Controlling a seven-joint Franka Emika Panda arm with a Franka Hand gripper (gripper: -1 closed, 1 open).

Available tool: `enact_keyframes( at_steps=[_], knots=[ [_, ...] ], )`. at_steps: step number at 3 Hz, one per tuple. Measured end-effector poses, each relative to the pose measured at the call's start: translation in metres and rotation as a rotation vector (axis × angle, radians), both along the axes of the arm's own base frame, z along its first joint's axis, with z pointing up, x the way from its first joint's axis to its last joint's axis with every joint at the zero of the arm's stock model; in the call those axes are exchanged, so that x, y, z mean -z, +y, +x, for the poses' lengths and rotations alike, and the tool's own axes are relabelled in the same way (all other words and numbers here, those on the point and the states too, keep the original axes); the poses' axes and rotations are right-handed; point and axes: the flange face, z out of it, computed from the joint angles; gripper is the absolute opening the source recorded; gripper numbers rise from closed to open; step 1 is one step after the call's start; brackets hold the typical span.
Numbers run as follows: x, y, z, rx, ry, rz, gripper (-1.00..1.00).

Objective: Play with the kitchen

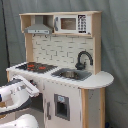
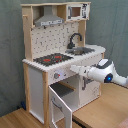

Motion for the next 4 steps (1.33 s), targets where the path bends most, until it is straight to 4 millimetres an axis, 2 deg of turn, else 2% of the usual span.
enact_keyframes(
  at_steps=[4],
  knots=[
    [-0.0003,0.0054,0.0003,-0.017,0.015,-0.445,-1.0]
  ],
)
